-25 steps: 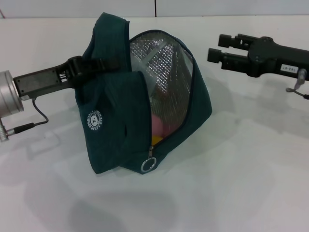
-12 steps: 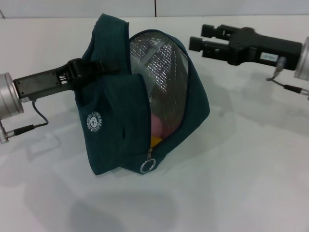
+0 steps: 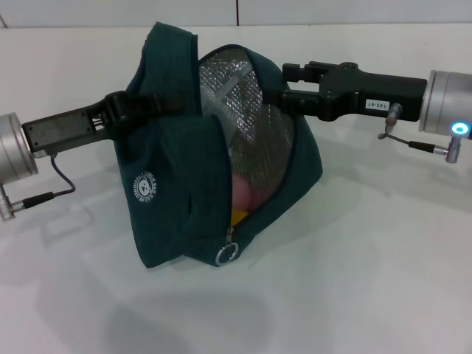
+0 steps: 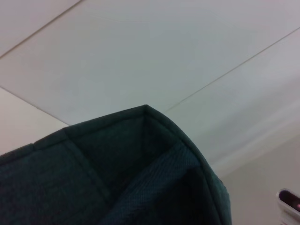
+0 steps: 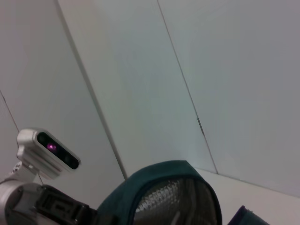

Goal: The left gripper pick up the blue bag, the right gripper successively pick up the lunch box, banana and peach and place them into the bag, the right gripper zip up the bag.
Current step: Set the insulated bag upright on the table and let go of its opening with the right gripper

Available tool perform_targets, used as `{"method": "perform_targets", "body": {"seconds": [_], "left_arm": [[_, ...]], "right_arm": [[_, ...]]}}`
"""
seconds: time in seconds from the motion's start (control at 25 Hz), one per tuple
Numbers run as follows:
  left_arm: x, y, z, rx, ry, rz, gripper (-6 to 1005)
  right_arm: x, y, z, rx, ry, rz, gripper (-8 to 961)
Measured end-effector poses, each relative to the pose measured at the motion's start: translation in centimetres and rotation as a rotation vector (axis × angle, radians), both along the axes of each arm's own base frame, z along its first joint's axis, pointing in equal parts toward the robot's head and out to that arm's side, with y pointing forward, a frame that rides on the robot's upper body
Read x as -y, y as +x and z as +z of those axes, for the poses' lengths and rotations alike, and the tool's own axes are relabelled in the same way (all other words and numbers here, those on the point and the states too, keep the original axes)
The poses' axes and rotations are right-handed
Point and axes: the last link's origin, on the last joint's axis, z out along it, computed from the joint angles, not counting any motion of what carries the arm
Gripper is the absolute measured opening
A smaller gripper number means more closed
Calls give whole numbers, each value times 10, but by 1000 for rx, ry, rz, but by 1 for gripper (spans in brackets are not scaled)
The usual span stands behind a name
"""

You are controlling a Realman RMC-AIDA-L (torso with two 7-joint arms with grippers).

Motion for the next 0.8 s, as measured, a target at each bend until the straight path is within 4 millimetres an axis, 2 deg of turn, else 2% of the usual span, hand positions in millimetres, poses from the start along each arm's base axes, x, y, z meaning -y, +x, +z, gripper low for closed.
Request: {"method": "perform_targets", "body": {"seconds": [0.16, 0.52, 0.8], "left_arm": [[0, 0, -1, 2, -1, 0, 29], [1, -1, -1, 7, -5, 5, 30], [2, 3, -9, 30, -21, 5, 30]], "right_arm": [[1, 2, -2, 3, -10, -15, 676], [7, 30, 3, 27, 31, -102, 656], [10, 42, 1, 34, 33, -144, 641]]}}
